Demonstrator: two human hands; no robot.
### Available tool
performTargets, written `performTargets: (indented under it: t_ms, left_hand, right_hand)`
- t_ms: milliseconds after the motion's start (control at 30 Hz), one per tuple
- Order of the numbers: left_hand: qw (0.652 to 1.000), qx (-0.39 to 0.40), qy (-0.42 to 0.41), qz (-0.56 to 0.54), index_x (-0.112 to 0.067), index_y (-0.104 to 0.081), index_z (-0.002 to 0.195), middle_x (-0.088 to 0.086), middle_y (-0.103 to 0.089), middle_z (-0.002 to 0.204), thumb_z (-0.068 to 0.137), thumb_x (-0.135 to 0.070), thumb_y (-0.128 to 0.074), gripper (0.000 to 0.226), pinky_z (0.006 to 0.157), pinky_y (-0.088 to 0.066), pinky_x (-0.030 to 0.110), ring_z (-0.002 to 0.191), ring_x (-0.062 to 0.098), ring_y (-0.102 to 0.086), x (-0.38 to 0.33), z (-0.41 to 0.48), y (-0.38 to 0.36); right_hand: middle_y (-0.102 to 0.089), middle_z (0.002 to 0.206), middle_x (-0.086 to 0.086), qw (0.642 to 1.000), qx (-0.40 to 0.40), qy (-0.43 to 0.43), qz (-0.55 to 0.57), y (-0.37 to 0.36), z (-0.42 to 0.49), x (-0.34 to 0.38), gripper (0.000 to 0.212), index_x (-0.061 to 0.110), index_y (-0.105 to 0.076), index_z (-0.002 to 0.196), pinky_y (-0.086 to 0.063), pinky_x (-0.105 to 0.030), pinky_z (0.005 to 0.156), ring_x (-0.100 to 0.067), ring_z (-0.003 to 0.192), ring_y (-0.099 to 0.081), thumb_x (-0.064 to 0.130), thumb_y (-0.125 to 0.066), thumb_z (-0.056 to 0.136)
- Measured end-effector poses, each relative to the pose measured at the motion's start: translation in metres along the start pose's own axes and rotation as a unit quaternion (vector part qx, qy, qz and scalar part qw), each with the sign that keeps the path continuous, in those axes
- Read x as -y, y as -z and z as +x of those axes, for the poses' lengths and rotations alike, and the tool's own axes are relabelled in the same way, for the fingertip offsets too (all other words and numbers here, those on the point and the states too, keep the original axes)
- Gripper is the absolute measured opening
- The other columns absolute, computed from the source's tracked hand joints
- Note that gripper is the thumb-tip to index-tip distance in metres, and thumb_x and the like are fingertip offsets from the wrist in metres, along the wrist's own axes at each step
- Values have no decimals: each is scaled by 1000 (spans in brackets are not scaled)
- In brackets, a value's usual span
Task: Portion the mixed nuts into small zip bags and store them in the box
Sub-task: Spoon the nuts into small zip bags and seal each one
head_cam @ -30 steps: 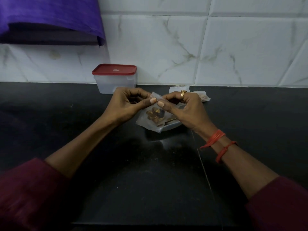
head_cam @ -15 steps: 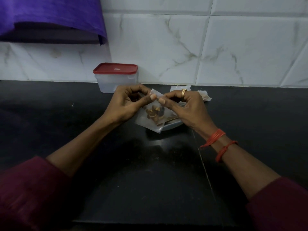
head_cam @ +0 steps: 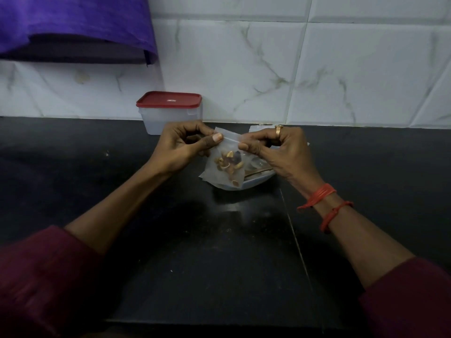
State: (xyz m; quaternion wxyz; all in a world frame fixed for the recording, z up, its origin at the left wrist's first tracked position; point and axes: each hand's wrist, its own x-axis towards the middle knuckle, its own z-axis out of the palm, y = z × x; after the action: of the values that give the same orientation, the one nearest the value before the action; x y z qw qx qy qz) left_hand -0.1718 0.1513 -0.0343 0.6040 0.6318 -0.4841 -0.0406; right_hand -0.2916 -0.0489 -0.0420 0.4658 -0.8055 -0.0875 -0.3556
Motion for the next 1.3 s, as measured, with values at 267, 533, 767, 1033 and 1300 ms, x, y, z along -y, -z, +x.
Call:
performTargets:
  t_ms: [267,533,767,1033,1300]
  left_hand:
    - [999,-26,22,-39,-12,-67,92,-5,-71,90,85,-21,-64,11,68,-58,26,84,13,-68,-1,-3,-6]
    - [999,-7,-13,38,-13,-71,95,6,-74,92,82,-26,-69,18,65,-59,26,79,22,-72,-7,-6,-17]
    - [998,-53,21,-4,-11,-66,98,-4,-73,89,86,-22,-64,16,67,-58,22,84,11,-71,-9,-6,-12]
    - [997,10,82,4,-5,-45,122,13,-73,103,75,-9,-80,58,70,-61,30,88,22,-75,-5,-10,-25]
    - [981,-78,138,-115,-4,-50,130,15,-73,105,61,-8,-82,77,79,-61,38,96,27,-73,-2,-8,-22]
  right_hand:
    - [-75,84,10,1000,-16,18,21,-2,1,4,27,20,-76,100,-51,-13,78,-7,79,-71,36,-79,78]
    - [-72,91,15,994,-15,13,-104,-9,-2,-8,32,29,-75,94,-55,-26,66,-7,76,-66,55,-76,76]
    - [-76,88,11,999,6,-41,-6,-1,5,-14,16,29,-77,97,-59,-28,76,-6,83,-70,30,-81,81]
    - [-69,72,12,998,4,-49,46,1,2,-9,23,24,-75,106,-53,-18,75,-1,73,-65,18,-80,84]
    - [-75,85,14,998,39,-55,4,-9,-4,-6,34,36,-69,106,-57,-24,74,-5,78,-71,42,-83,76]
